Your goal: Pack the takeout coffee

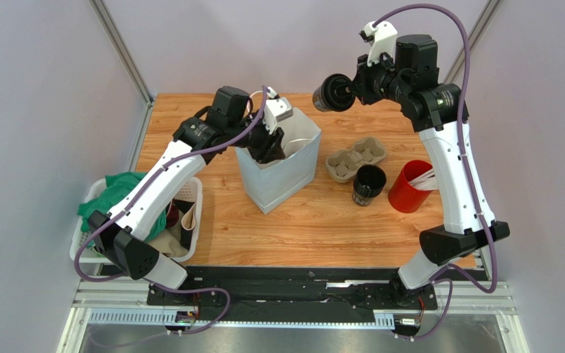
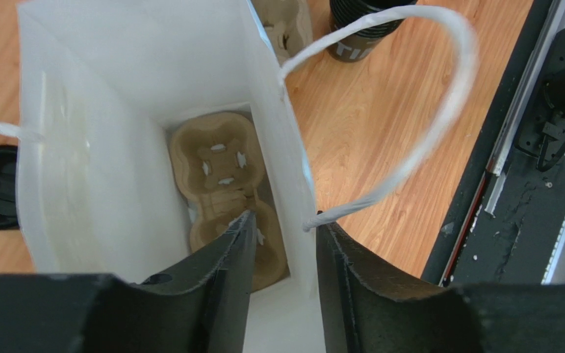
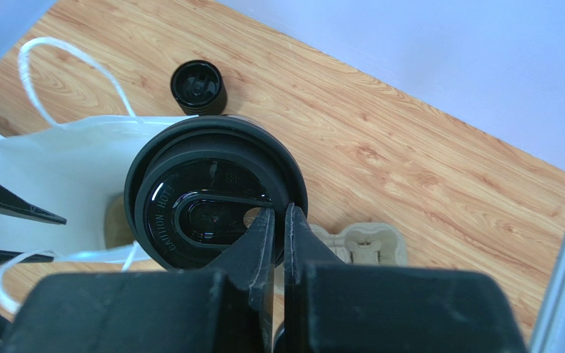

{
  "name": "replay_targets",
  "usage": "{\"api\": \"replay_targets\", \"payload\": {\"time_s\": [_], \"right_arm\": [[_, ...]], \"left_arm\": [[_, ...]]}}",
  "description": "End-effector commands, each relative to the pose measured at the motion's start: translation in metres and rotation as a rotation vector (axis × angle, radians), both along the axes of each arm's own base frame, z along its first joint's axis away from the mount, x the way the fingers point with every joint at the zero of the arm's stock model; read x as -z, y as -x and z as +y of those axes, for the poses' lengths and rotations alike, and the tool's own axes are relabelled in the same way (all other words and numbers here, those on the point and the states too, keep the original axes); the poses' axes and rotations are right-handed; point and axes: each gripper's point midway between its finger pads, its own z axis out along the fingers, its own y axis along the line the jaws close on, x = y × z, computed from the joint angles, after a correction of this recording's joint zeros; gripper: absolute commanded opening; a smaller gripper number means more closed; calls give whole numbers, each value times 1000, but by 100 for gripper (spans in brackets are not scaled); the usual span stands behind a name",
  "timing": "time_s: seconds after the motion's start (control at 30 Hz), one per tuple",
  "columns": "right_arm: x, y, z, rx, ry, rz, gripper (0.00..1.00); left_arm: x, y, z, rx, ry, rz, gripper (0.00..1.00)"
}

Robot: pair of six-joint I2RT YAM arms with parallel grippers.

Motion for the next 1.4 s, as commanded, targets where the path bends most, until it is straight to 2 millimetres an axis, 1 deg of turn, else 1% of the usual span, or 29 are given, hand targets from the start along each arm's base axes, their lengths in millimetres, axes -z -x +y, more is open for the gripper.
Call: {"api": "replay_targets", "payload": {"time_s": [0.0, 0.03, 0.07, 0.13, 0.17, 0.2, 0.3, 0.33, 0.37, 0.4, 0.43, 0.47, 0.53, 0.6, 0.63, 0.73, 0.77, 0.8, 0.83, 0.87, 0.93, 0.97, 1.0, 1.03, 1.07, 1.13, 1.17, 1.3, 1.37], "right_arm": [[-31, -2, 19, -39, -110, -51, 3], [-32, -1, 22, -47, -116, -50, 3], [-28, -3, 27, -56, -116, -37, 3], [-25, 0, 38, -88, -120, -22, 3], [-22, 4, 46, -110, -123, -7, 3], [-16, 6, 51, -127, -120, 11, 3], [-4, 18, 73, -189, -114, 49, 3], [3, 20, 78, -204, -105, 63, 3], [5, 27, 88, -229, -99, 69, 3], [9, 28, 94, -240, -92, 77, 3], [11, 29, 97, -249, -86, 81, 3], [14, 34, 105, -269, -80, 90, 3], [22, 34, 113, -285, -71, 112, 3], [28, 39, 122, -309, -55, 124, 3], [35, 37, 126, -312, -42, 136, 3], [45, 38, 135, -332, -8, 158, 3], [54, 36, 139, -338, 9, 183, 3], [59, 35, 142, -344, 18, 192, 3], [64, 34, 145, -350, 25, 201, 2], [71, 33, 149, -355, 37, 217, 2], [78, 31, 151, -359, 55, 225, 2], [86, 33, 155, -370, 72, 246, 2], [90, 35, 156, -377, 84, 256, 2], [89, 35, 158, -386, 100, 246, 2], [93, 40, 159, -398, 117, 260, 2], [102, 42, 162, -410, 149, 270, 2], [105, 45, 165, -420, 161, 271, 3], [120, 47, 173, -435, 204, 290, 3], [131, 48, 178, -442, 216, 314, 3]], "left_arm": [[-62, -2, -9, 3, 124, -108, 56], [-66, -1, -8, 4, 126, -113, 60], [-74, -1, -8, 1, 136, -128, 63], [-83, 0, -4, -17, 142, -144, 71], [-91, -1, -1, -31, 148, -163, 73], [-95, -3, 2, -47, 147, -176, 75], [-109, -16, 23, -154, 136, -229, 78], [-116, -24, 35, -198, 140, -254, 79], [-116, -28, 42, -221, 136, -263, 79], [-119, -32, 48, -241, 137, -275, 79], [-124, -38, 58, -270, 144, -298, 80], [-123, -41, 63, -287, 139, -304, 81], [-125, -51, 75, -326, 131, -334, 82], [-114, -57, 80, -336, 111, -331, 82], [-109, -62, 81, -343, 100, -331, 82], [-87, -74, 78, -340, 66, -302, 82], [-84, -77, 77, -342, 62, -294, 83], [-83, -81, 77, -343, 67, -296, 83], [-78, -87, 76, -346, 66, -282, 83], [-77, -91, 76, -346, 70, -278, 83], [-72, -99, 74, -345, 73, -262, 82], [-69, -103, 73, -345, 69, -257, 81], [-68, -104, 73, -345, 66, -254, 80], [-62, -109, 73, -344, 61, -241, 79], [-60, -111, 72, -345, 59, -237, 75], [-55, -116, 73, -350, 52, -232, 69], [-53, -118, 73, -353, 54, -228, 61], [-51, -125, 74, -368, 81, -221, 47], [-50, -127, 76, -380, 92, -215, 40]]}}
